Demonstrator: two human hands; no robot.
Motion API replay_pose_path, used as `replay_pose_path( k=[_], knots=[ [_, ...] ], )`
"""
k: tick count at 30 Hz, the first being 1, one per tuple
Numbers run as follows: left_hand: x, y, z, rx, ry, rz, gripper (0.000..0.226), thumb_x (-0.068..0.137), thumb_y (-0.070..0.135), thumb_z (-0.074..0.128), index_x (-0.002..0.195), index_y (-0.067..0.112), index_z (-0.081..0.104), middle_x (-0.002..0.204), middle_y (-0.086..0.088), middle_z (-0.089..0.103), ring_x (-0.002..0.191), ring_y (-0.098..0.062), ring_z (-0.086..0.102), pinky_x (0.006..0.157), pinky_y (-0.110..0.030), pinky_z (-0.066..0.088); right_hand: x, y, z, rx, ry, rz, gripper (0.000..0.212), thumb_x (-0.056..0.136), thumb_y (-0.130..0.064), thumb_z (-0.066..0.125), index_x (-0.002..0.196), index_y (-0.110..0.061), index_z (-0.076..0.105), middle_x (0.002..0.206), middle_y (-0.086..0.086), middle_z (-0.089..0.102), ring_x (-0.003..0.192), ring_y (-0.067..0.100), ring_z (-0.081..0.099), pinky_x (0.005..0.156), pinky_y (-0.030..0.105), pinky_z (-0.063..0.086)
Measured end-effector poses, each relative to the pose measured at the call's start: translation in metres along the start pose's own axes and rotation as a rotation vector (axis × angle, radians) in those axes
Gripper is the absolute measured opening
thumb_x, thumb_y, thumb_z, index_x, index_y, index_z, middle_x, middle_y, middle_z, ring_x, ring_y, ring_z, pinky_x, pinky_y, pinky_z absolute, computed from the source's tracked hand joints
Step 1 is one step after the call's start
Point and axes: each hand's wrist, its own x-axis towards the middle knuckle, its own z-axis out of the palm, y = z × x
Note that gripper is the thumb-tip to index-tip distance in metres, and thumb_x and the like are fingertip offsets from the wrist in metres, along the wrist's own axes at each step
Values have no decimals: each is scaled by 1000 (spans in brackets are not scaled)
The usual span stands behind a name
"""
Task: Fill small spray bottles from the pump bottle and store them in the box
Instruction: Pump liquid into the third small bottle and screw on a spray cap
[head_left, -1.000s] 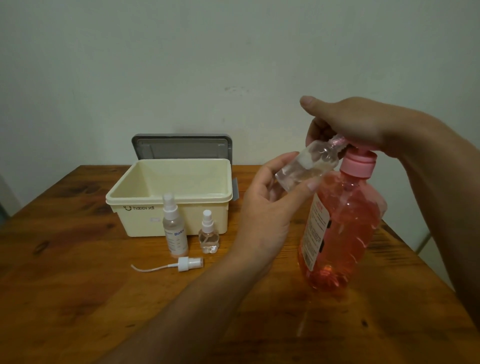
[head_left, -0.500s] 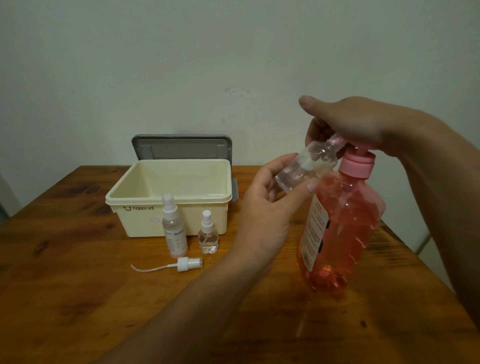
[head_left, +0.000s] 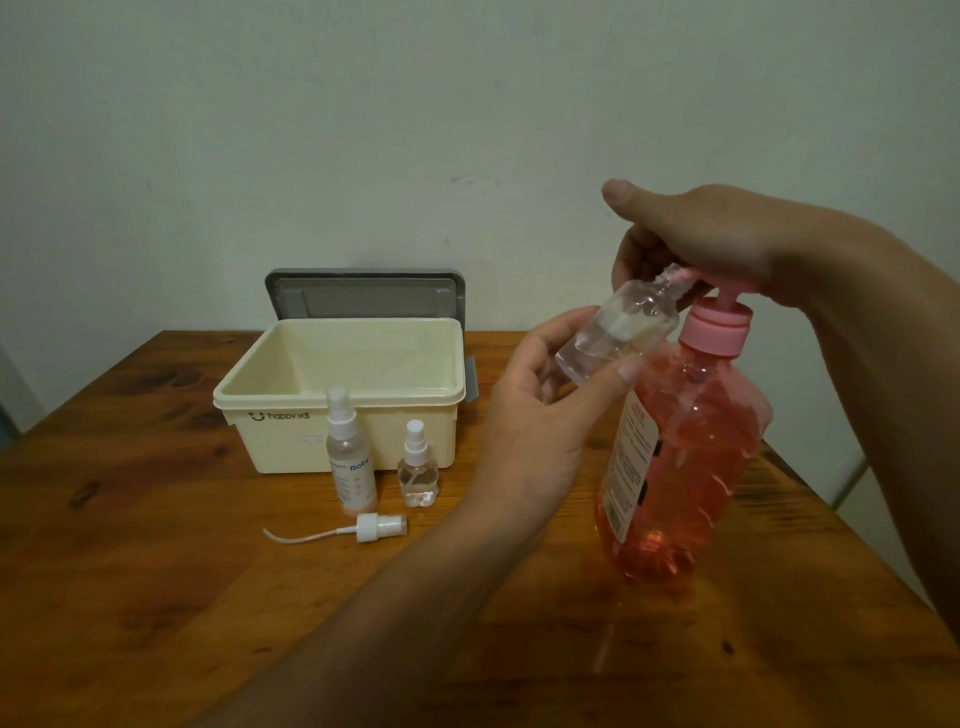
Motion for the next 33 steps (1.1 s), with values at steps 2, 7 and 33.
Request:
replay_pose_path(
  k=[2, 7, 33],
  knots=[
    [1, 1, -1, 11, 2, 10, 42, 83, 21, 73, 120, 32, 58, 116, 13, 68, 110, -2, 62, 84, -19, 53, 0, -3, -3, 5, 1, 2, 75, 97, -66, 26, 80, -9, 72, 87, 13, 71, 69, 24, 62, 56, 28, 43],
    [1, -1, -1, 15, 3, 1, 45, 83, 20, 73, 125, 29, 57, 114, 13, 69, 107, -1, 63, 81, -17, 53, 2, 3, 3, -20, 5, -3, 72, 98, -65, 28, 81, -11, 72, 87, 11, 72, 66, 23, 63, 61, 31, 44],
    [-1, 2, -1, 16, -12, 13, 41, 84, 20, 71, 122, 31, 57, 115, 13, 68, 108, 0, 62, 80, -14, 53, 2, 0, -1, -3, 13, 3, 76, 97, -67, 26, 78, -9, 72, 84, 13, 71, 65, 23, 61, 57, 29, 41]
  ],
)
